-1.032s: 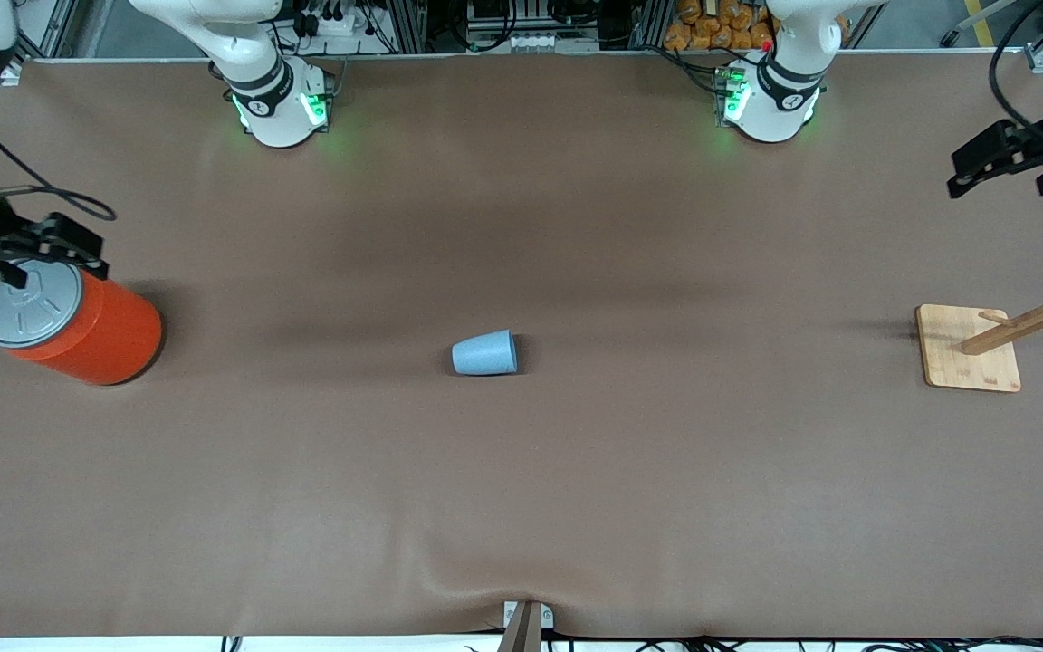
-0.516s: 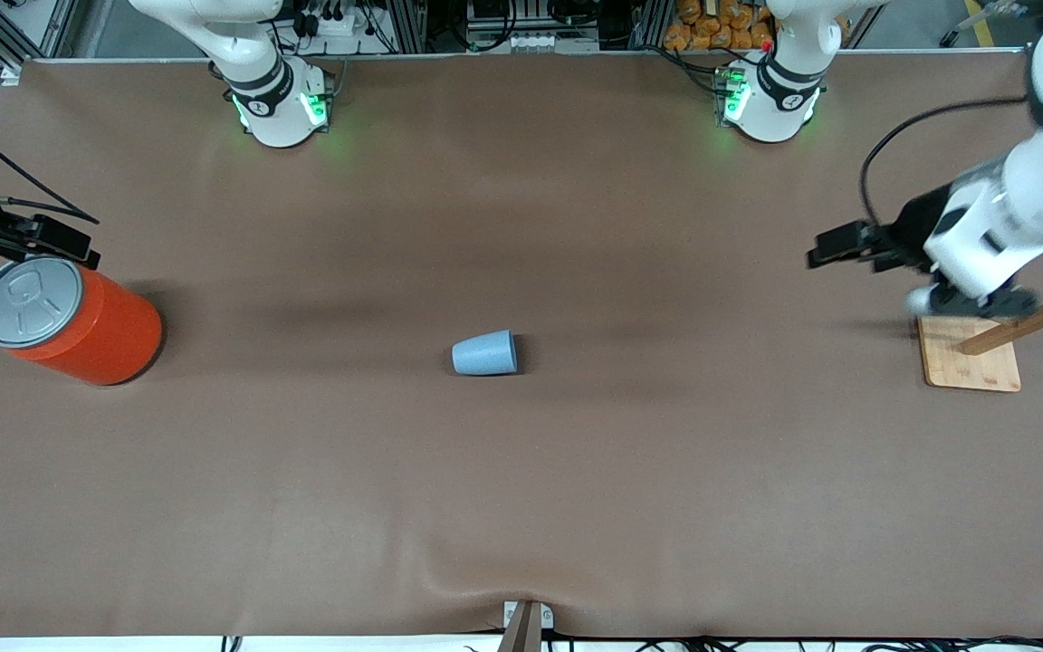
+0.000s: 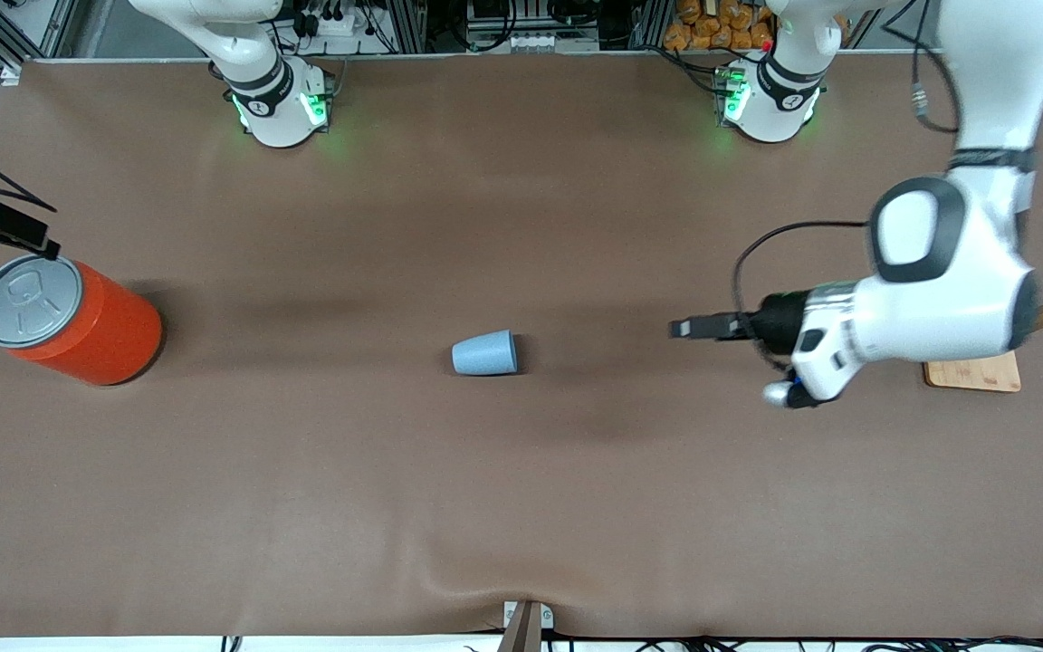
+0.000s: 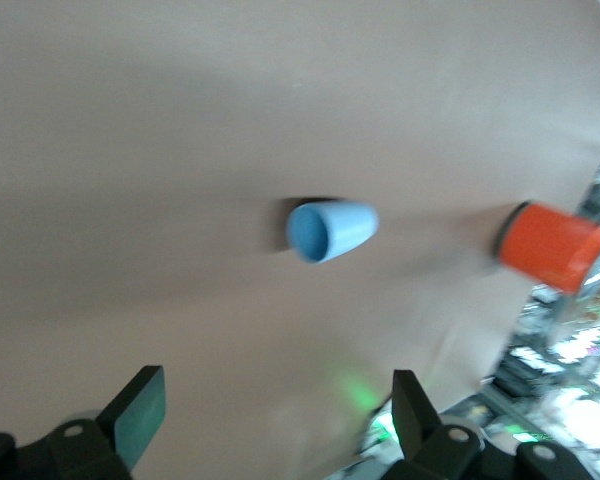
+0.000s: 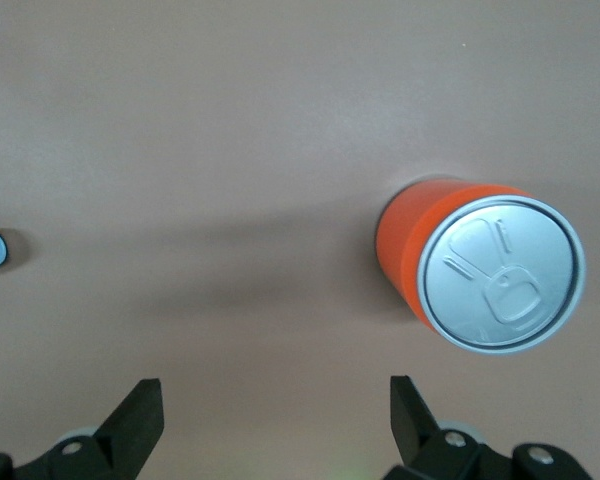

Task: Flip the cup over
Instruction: 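Reach the left gripper to the blue cup and grasp its base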

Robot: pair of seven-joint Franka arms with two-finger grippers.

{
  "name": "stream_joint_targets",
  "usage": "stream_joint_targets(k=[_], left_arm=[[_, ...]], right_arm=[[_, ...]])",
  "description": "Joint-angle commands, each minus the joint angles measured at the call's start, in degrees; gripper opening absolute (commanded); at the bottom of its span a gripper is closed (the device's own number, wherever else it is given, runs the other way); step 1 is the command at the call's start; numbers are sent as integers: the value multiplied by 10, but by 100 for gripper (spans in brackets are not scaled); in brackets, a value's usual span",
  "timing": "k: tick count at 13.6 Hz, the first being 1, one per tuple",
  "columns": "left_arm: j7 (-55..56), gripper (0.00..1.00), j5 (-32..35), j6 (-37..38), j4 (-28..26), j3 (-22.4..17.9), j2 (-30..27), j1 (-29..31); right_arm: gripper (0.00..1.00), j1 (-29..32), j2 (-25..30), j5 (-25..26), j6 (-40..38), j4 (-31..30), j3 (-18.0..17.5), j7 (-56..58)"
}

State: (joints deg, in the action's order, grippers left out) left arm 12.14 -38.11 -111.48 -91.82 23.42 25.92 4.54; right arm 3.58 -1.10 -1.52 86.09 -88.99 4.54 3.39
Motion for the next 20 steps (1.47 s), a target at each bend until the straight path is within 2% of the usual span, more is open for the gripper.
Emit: stream_joint_targets(k=[1,4,6,10,13,18,20], left_arm=[[7,100,-56,-96,-1,1,48,-43],[6,100,-101,-213,6,1,119,-91],[-3,100,-161,-272,7,1,148,-127],[-50,100,-252,-308,2,0,171,-175],[-55,100,-255,-312,-2,0,184,-193],[-62,100,-264,-363,1,0,213,-222],[-62,97,-268,-365,0,0,214,-229]], right_arm=[[100,14,18,-4,-47,11,4,14],[100,14,18,-8,-72,10,3,8],[100,13,18,-7,-68,11,1,9],[100,12,16,-4,-68,36,1,9],[100,15,14,-2,-65,38,3,15],[100,29,20,-1,-80,41,9,25],[100,32,20,16,-87,53,9,24]])
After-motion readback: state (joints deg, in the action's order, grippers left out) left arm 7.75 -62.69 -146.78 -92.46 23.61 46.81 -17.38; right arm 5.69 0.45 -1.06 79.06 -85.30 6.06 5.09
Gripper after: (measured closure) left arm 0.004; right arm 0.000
